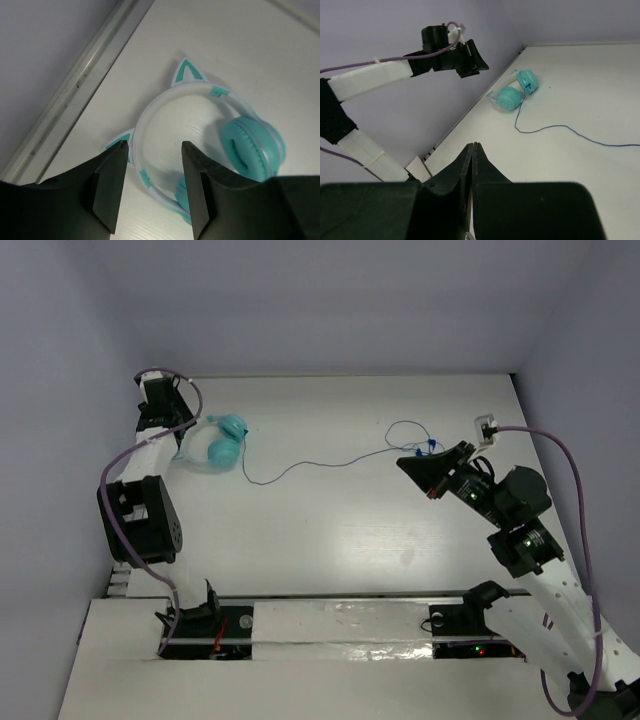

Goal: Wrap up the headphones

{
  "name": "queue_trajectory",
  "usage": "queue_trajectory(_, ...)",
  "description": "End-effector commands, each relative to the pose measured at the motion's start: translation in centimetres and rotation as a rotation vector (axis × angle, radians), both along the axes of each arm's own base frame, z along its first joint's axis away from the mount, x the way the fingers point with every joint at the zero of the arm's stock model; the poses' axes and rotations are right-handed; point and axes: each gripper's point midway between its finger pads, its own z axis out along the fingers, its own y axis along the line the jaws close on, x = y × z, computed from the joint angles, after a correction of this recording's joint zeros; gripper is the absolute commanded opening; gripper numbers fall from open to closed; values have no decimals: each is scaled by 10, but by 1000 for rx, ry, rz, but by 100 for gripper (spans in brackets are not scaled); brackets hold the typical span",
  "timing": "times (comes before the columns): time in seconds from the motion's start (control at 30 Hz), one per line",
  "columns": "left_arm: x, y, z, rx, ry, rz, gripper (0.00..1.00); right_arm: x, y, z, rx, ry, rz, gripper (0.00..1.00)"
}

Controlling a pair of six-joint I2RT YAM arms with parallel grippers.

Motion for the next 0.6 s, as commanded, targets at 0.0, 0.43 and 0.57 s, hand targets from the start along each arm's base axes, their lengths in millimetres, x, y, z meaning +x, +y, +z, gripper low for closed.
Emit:
queue_trajectory(0.0, 20, 6, 8, 99, 17, -79, 46, 1, -1, 5, -5, -40, -14, 4)
queue_trajectory(0.43, 53, 18, -57, 127, 237, -241, 66, 4, 4, -6, -11, -22, 9, 35)
queue_trajectory(0.57, 57, 16, -82, 95, 279, -283, 64, 6, 6, -7, -15, -18, 11, 35)
